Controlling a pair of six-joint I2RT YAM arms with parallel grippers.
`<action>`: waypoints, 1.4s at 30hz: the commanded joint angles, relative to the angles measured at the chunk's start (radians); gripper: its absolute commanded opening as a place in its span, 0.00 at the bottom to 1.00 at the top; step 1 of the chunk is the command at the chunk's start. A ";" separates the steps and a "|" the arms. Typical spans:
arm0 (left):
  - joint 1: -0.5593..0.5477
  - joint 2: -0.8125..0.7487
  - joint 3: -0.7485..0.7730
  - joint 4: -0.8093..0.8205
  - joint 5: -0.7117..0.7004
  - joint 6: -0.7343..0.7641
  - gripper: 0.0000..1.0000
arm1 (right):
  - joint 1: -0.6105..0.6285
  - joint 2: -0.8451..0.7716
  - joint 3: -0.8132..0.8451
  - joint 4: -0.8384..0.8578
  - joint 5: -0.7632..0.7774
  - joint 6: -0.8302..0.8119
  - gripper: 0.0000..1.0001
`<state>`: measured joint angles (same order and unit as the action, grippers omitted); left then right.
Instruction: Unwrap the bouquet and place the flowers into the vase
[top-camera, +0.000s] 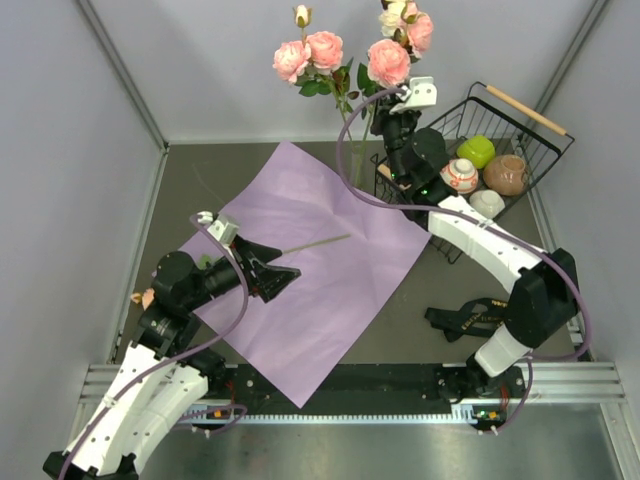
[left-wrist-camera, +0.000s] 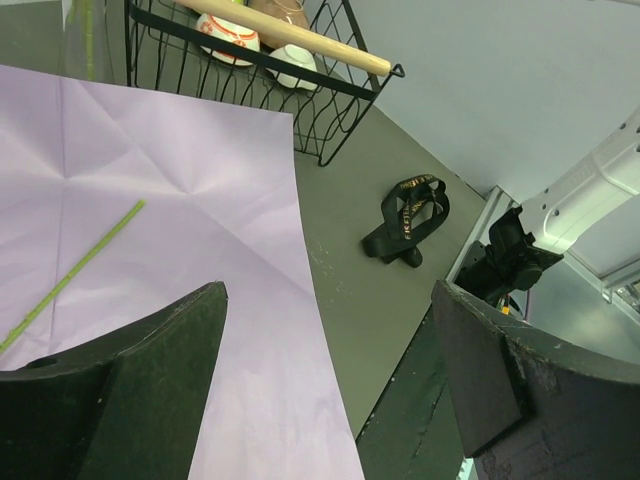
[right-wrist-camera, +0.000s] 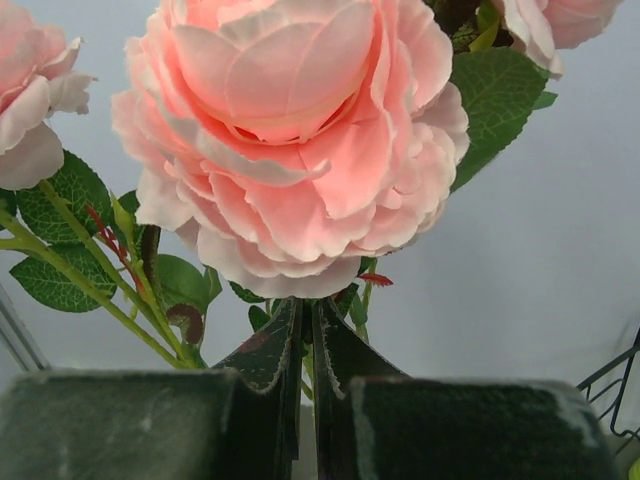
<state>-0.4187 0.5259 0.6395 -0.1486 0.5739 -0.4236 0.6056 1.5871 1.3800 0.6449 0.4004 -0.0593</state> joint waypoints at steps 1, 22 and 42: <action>0.004 -0.017 0.020 0.004 -0.017 0.017 0.89 | -0.003 0.025 0.065 0.009 0.018 0.006 0.00; 0.003 -0.030 0.015 -0.003 -0.022 0.022 0.89 | -0.003 0.073 0.076 -0.034 0.017 0.036 0.00; 0.003 -0.026 0.017 0.001 -0.019 0.023 0.89 | -0.003 0.117 0.073 -0.054 0.020 0.042 0.01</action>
<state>-0.4187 0.5064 0.6395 -0.1829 0.5587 -0.4160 0.6056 1.6924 1.3972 0.5682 0.4072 -0.0322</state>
